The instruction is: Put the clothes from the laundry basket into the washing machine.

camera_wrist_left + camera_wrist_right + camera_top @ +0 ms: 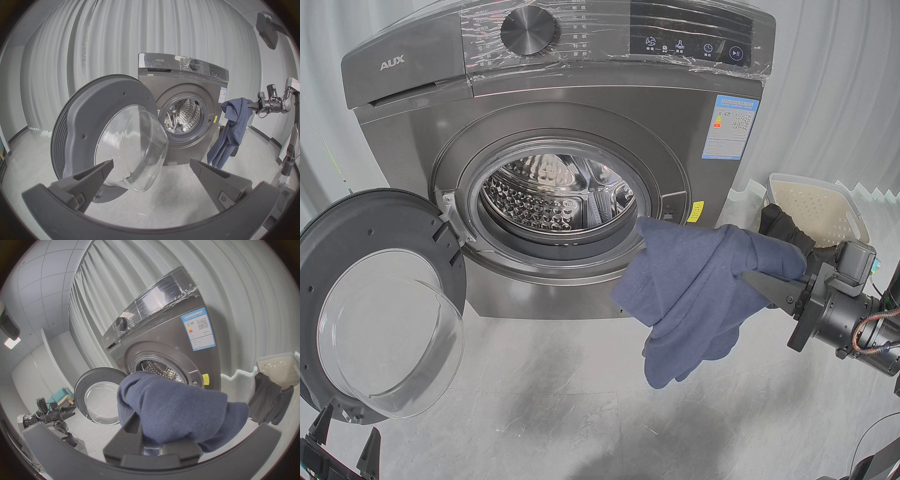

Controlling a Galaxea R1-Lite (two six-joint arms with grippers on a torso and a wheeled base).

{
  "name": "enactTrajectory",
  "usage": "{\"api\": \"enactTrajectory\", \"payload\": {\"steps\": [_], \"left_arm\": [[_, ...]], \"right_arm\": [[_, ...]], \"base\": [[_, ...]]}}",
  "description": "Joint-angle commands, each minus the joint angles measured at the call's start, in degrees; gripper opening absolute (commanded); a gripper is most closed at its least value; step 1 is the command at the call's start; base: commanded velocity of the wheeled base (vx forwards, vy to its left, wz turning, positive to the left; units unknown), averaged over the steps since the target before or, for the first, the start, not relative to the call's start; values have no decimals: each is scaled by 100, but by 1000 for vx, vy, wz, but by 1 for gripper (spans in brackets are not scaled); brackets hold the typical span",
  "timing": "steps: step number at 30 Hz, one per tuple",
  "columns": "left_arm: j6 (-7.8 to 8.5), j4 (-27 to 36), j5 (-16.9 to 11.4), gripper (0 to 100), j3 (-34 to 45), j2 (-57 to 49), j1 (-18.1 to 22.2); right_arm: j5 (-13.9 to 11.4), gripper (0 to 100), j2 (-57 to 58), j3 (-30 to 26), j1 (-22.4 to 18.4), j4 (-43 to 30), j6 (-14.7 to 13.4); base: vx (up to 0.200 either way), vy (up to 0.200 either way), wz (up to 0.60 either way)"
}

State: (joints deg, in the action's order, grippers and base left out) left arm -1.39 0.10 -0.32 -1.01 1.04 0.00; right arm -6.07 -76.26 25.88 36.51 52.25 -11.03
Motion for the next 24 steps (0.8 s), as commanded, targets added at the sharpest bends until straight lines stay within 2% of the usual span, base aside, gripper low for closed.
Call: {"api": "enactTrajectory", "payload": {"steps": [1, 7, 11, 24], "left_arm": [[-2, -1, 5, 100, 92, -95, 0], [-2, -1, 5, 100, 92, -95, 0], [-2, -10, 5, 100, 92, -95, 0], [-2, -10, -3, 100, 92, -95, 0]], "right_arm": [[-52, 0, -2, 13, 40, 5, -13], [-87, 0, 24, 49, 40, 22, -22], [-202, 0, 33, 40, 23, 13, 13], [-237, 0, 121, -4, 5, 13, -39]], "base": [[0, 0, 0], [0, 0, 0], [0, 0, 0], [0, 0, 0]]}}
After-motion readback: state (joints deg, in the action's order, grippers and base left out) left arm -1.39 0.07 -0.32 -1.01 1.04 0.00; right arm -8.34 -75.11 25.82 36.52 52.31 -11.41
